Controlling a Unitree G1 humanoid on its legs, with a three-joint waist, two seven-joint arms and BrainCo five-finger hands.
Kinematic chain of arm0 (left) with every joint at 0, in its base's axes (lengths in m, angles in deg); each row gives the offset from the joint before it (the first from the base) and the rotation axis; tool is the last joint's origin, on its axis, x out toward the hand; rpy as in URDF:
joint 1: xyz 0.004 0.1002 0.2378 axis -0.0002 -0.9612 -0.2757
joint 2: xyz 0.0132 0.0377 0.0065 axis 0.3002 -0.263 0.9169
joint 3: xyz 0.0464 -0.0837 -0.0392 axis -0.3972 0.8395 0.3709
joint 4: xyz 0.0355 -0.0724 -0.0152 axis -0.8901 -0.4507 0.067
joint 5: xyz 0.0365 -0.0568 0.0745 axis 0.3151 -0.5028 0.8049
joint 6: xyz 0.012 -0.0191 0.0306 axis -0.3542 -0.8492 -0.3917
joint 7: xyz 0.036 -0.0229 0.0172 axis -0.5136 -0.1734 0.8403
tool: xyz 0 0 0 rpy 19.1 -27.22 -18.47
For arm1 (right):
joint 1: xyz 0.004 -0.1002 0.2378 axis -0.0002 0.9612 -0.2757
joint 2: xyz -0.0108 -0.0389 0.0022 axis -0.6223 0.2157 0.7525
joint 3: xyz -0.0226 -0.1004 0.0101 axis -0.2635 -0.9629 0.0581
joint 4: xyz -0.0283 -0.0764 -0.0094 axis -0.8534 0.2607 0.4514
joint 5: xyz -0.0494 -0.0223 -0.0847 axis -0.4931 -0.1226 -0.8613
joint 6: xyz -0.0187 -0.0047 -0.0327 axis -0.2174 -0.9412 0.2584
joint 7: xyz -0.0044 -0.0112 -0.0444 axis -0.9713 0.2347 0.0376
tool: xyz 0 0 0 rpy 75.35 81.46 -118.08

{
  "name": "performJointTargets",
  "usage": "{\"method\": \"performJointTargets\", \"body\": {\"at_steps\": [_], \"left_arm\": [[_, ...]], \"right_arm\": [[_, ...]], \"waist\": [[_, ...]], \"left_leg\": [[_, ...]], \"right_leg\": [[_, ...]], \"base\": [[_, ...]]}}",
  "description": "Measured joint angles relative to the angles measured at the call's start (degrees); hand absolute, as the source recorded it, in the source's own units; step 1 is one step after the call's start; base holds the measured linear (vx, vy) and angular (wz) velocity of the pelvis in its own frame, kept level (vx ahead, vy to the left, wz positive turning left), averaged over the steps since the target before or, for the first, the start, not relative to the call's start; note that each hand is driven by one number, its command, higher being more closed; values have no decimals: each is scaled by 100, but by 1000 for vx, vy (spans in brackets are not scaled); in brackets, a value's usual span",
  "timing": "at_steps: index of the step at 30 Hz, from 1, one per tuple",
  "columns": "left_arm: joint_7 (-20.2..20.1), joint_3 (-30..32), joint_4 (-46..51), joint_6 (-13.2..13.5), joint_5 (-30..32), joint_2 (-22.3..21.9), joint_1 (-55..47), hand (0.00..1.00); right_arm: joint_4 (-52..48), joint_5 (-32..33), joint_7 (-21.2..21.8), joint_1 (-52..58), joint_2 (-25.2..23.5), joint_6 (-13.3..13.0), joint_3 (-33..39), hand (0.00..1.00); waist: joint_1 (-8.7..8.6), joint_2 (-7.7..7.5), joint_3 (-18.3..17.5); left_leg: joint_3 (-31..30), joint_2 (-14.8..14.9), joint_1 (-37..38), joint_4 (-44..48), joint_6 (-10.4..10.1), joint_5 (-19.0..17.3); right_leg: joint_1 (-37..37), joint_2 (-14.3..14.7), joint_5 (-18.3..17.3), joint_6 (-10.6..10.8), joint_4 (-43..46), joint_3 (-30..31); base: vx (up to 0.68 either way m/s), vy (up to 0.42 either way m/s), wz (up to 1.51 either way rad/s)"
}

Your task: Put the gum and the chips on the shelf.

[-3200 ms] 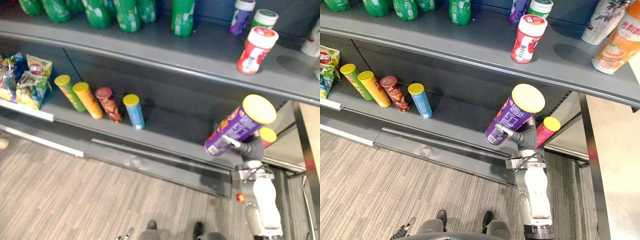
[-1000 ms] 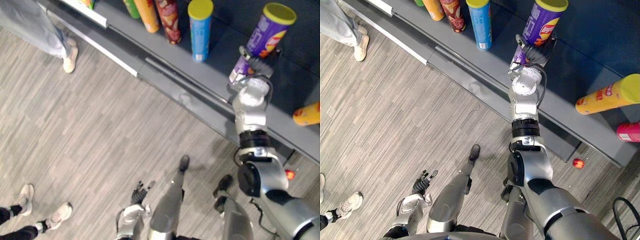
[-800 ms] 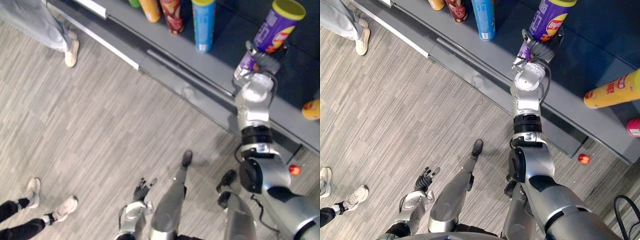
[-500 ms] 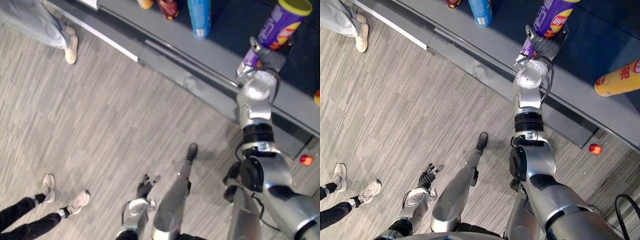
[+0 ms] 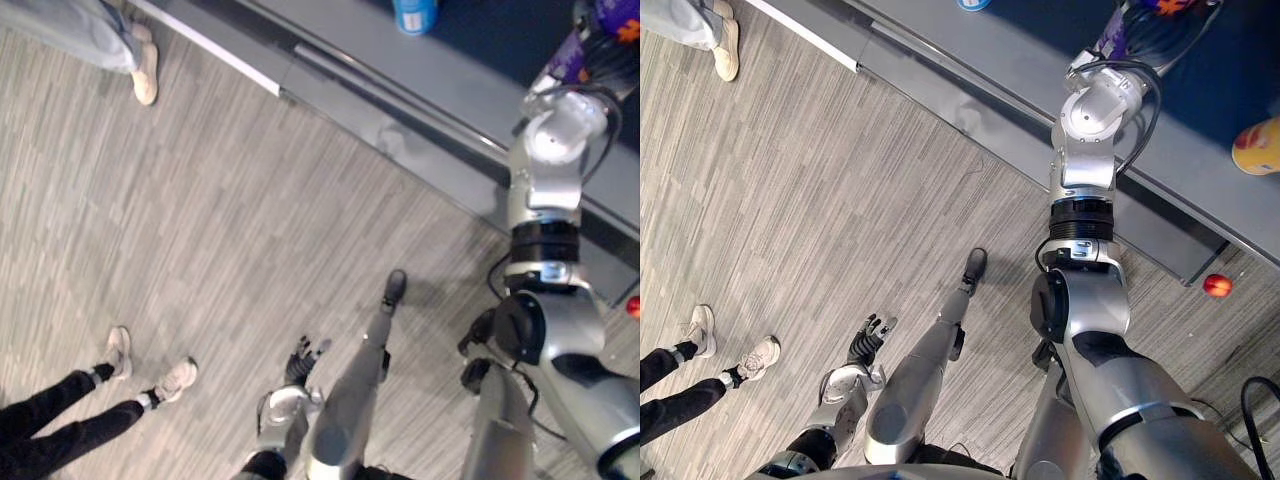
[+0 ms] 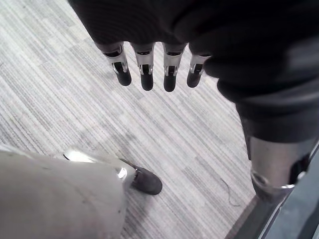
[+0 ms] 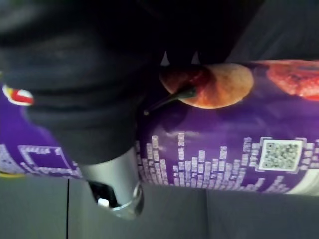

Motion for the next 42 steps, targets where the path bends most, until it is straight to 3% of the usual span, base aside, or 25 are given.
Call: {"method": "performJointTargets", "body": {"at_steps": [5, 16, 17, 25, 42], "left_arm": [[5, 53, 164, 20, -2, -172, 74, 0], [16, 229, 448, 50, -201, -389, 93, 0], [16, 318, 455, 48, -220, -420, 91, 0], [16, 673, 504, 48, -221, -443, 90, 0], [12, 893, 471, 46, -218, -449, 75, 0]], "right_arm": [[-230, -193, -304, 0, -49, 70, 53, 100], [-660, -189, -238, 331, -419, -9, 36, 100], [-715, -189, -183, 431, -445, -42, -8, 0], [-852, -172, 138, 1050, -858, -114, -246, 0], [-602, -115, 332, 1338, -1083, -118, -486, 0]], "waist": [[10, 1, -1], [-22, 1, -1], [-39, 1, -1], [-37, -1, -1], [-318, -34, -8]], "left_leg": [[60, -46, -63, 1, 7, 34], [349, -15, -59, -1, -72, -57], [500, 1, -58, -1, -70, -57], [782, -14, -80, 3, 24, 26], [1098, 16, -11, 1, 76, 69]], "right_leg": [[-122, -69, -62, 2, 129, 33], [-200, -123, -108, -7, 256, 105], [-203, -155, -135, 12, 293, 110], [-283, -234, -208, 43, 381, 162], [-251, -310, -217, 40, 497, 150]], "base": [[16, -31, 1], [2, -20, -2], [-5, -14, 6], [31, -22, 0], [-4, -11, 1]]}}
